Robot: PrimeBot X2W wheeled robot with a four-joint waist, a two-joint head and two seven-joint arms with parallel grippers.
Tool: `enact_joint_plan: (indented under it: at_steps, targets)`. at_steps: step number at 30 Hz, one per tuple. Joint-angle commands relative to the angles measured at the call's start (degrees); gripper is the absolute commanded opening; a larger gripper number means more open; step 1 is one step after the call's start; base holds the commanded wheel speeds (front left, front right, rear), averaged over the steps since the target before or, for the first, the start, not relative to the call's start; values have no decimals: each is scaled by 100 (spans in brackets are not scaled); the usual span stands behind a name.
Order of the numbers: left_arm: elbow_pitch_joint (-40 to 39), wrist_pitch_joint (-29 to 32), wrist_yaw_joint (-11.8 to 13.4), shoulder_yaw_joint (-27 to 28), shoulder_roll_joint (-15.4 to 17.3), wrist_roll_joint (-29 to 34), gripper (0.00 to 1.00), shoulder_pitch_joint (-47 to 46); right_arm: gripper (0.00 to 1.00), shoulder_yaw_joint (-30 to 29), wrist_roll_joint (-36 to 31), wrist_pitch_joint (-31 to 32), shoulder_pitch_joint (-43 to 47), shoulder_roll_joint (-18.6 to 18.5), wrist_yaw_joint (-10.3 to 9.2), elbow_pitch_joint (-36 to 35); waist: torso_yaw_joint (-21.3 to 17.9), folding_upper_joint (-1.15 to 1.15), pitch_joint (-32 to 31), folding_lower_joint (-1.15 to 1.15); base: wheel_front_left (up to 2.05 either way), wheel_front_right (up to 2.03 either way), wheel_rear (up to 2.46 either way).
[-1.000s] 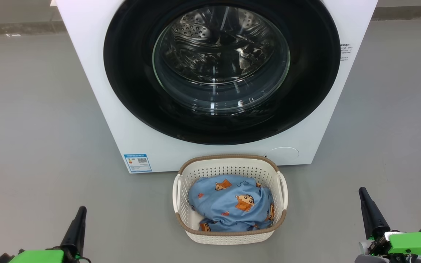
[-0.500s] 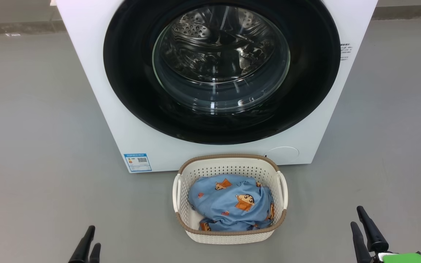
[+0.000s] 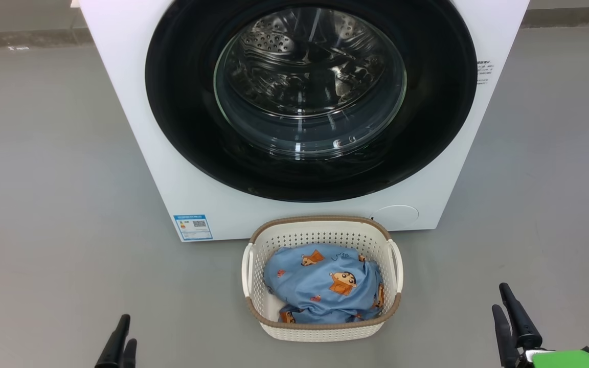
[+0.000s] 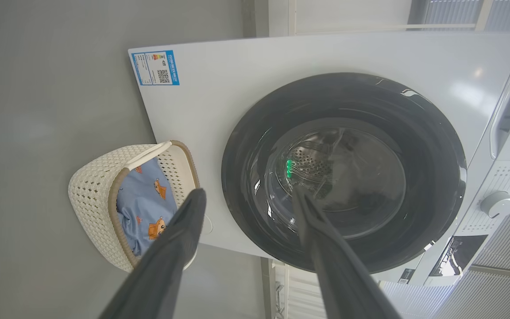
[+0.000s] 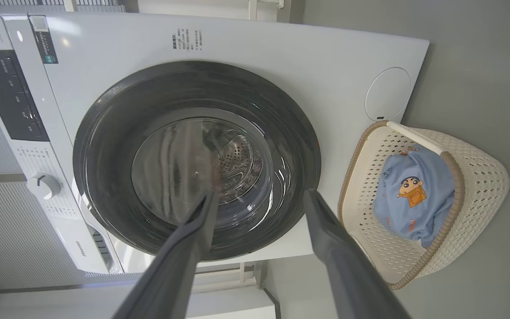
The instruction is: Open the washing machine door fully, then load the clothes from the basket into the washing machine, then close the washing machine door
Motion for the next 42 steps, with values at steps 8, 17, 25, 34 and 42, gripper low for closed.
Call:
enact_joint_plan:
  at_steps: [8, 17, 25, 34, 42]
  targets:
    - [-207, -166, -25, 83, 92, 436, 100, -77, 100, 98, -619, -161, -124, -56, 2, -280, 4, 0, -6, -1, 0, 0, 0]
    - [-279, -318, -29, 136, 105, 1110, 100, -50, 100, 190, -1394, -311, -138, -72, 3, -466, 10, 0, -18, -1, 0, 0, 0]
    - [-370, -453, -32, 173, 118, 1828, 100, -24, 100, 322, -2206, -445, -173, -149, 3, -576, 14, 0, -11, -1, 0, 0, 0]
    - [-526, -604, -36, 291, 132, 2981, 100, 6, 100, 530, -3216, -596, -230, -271, 4, -612, 20, 0, 10, -1, 0, 0, 0]
    - [-577, -723, -39, 315, 161, 3728, 100, 54, 100, 634, -3958, -713, -267, -331, 5, -584, 21, 0, 19, -1, 0, 0, 0]
